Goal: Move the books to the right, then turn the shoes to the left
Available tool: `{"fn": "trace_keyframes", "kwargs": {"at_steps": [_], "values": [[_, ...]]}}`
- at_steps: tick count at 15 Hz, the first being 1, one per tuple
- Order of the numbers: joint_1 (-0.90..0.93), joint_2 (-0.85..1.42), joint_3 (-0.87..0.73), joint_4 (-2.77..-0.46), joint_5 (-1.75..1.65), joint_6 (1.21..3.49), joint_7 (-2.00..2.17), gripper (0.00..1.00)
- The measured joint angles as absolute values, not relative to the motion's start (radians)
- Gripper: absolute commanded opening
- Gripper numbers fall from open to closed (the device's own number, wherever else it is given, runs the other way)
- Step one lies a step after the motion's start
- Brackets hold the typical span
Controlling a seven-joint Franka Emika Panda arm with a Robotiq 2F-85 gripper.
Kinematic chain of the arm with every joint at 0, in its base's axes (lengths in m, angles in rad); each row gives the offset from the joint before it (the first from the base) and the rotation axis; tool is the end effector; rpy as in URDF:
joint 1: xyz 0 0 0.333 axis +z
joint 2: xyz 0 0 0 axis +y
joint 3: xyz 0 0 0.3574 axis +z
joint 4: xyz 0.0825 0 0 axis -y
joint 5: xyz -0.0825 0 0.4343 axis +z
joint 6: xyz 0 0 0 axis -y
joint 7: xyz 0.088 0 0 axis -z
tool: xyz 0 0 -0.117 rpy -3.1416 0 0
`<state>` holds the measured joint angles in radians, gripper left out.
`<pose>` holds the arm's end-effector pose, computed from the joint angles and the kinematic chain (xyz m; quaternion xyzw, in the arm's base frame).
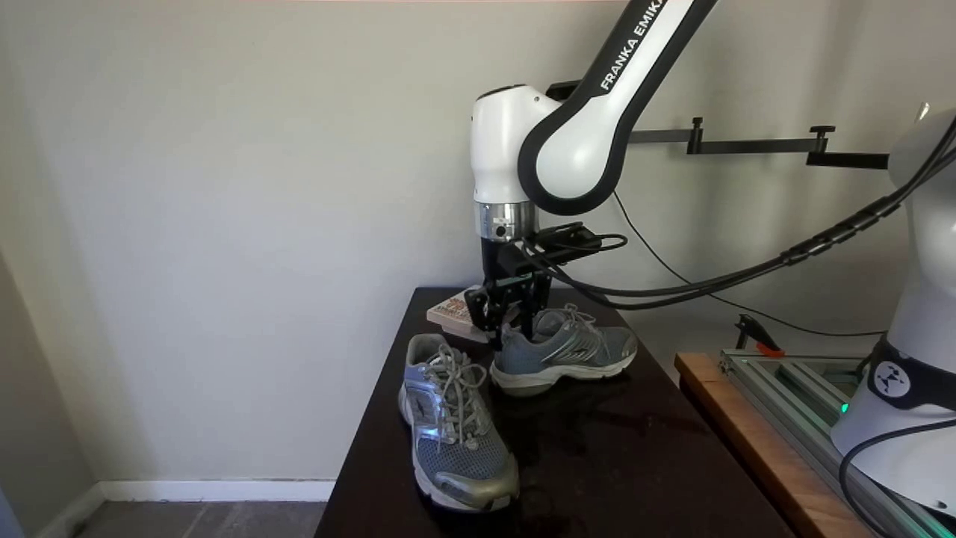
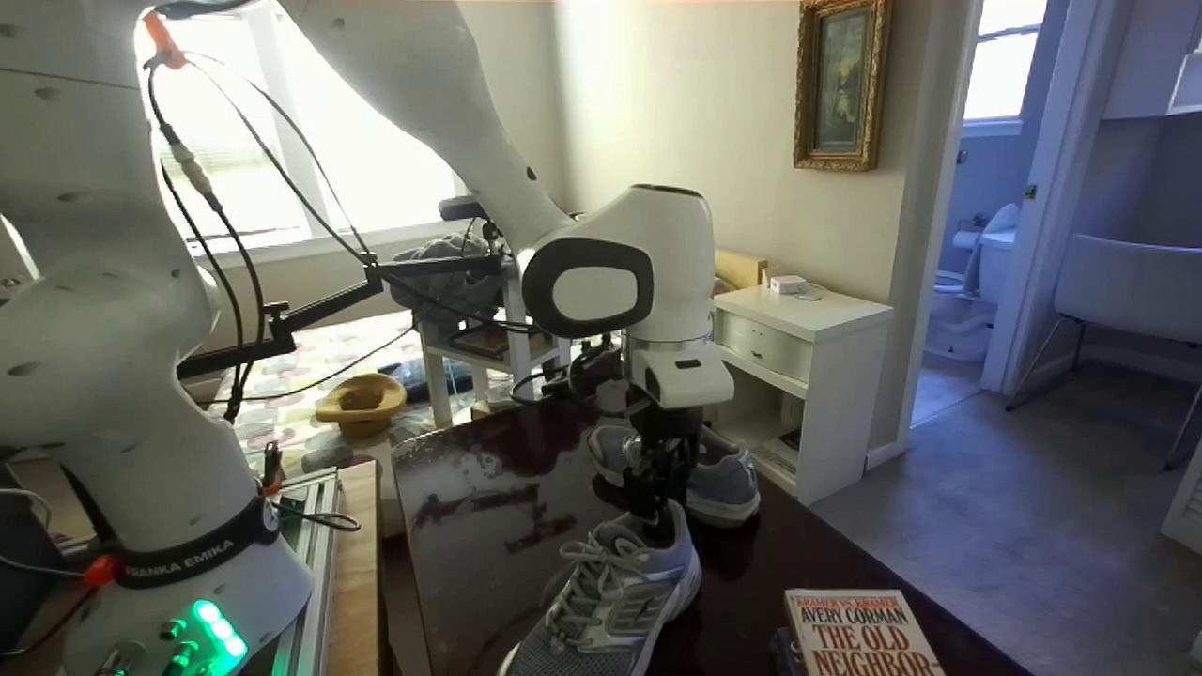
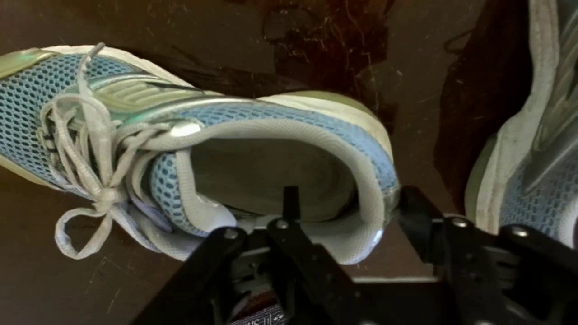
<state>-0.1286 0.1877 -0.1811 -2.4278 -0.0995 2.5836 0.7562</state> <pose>0.4966 -0.1600 0.2164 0.8819 -0.4693 -0.0053 0.0448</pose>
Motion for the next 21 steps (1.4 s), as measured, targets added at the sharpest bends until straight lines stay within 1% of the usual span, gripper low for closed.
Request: {"fn": "trace_keyframes", "kwargs": {"at_steps": [3, 4, 6, 7, 8, 21], "values": [[-0.129, 0.192, -0.201, -2.426, -0.092, 2.584, 0.811, 0.08], [-0.129, 0.192, -0.209, -2.426, -0.091, 2.584, 0.828, 0.02], [-0.129, 0.193, -0.224, -2.429, -0.088, 2.584, 0.862, 0.05], [-0.13, 0.194, -0.232, -2.429, -0.087, 2.584, 0.873, 0.03], [-0.131, 0.194, -0.24, -2.43, -0.085, 2.584, 0.883, 0.04], [-0.138, 0.198, -0.294, -2.419, -0.085, 2.644, 1.003, 0.04]]}}
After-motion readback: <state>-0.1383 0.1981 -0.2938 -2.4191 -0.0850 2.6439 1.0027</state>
